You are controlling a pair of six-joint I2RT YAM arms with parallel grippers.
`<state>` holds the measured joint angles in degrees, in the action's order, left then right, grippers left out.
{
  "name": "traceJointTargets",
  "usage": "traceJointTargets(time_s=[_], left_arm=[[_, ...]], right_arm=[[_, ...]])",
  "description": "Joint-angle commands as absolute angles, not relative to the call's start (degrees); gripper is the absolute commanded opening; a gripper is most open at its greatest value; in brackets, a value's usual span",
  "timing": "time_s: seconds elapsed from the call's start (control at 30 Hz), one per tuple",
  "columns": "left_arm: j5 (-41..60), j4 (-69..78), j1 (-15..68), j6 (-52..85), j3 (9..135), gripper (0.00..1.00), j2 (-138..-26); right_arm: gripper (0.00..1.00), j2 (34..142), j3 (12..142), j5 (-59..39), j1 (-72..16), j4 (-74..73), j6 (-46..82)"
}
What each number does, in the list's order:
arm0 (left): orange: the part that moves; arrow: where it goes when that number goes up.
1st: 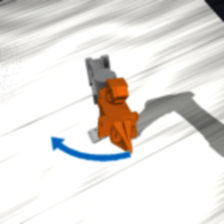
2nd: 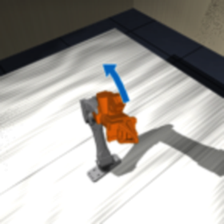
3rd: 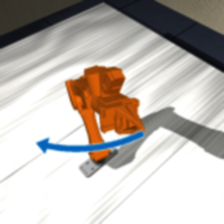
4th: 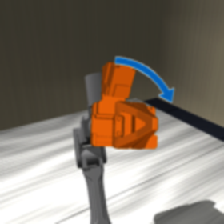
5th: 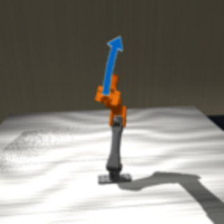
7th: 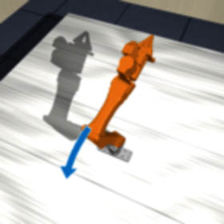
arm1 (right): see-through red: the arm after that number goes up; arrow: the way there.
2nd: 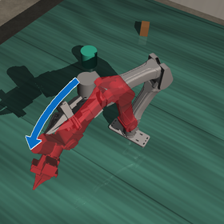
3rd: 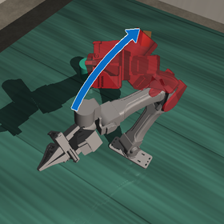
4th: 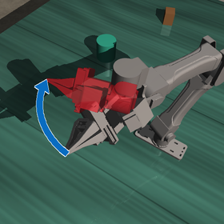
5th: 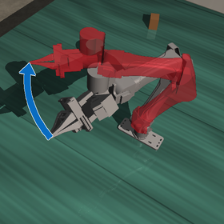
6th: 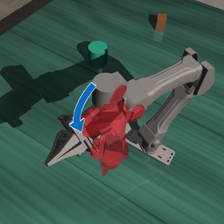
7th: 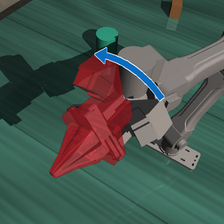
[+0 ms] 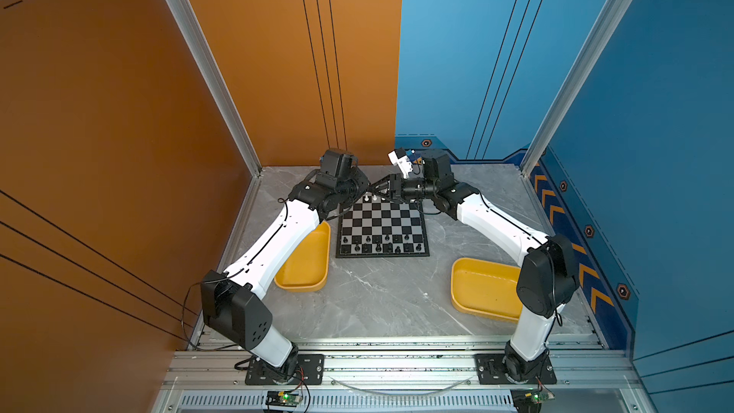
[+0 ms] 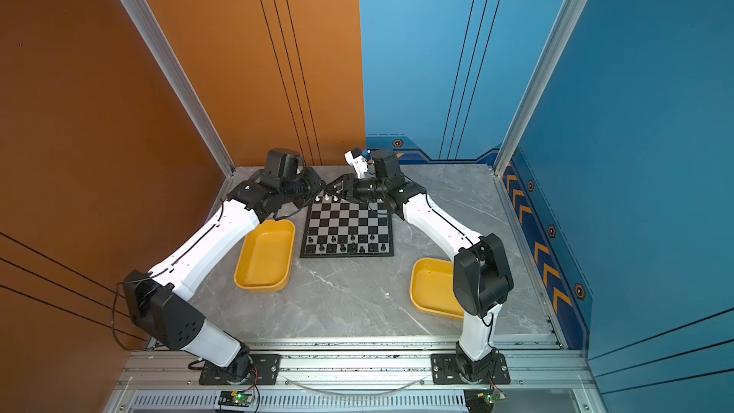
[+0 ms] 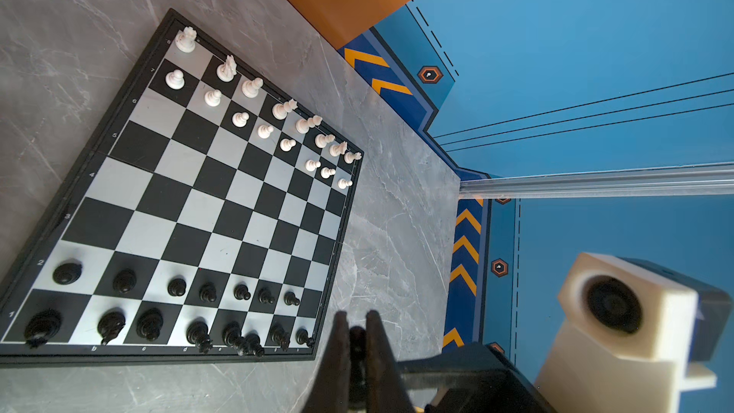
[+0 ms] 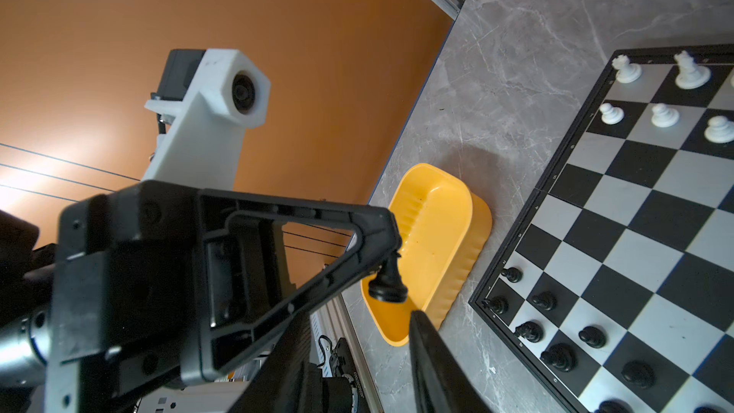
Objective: Set up the chess pieces on the board
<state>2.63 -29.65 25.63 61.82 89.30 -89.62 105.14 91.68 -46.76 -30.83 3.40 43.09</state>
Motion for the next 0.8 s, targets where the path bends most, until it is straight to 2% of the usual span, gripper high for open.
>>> traceJointTargets(time_s=[0.0, 0.17, 0.77], left_arm=[[4.64, -28.42, 26.08, 62.51, 88.7, 0.0, -87.98], [5.2, -27.58, 26.27, 63.35, 87.44, 0.0, -87.4], [9.49, -22.85, 24.86, 68.23, 84.05, 0.0, -85.67]], right_arm=[[0.43, 106.43, 94.0, -45.4, -31.62, 4.86, 40.72], [0.39, 106.67, 94.55, -45.25, -32.06, 5.19, 40.51], [0.37, 106.31, 93.95, -44.76, -32.98, 5.63, 39.05]])
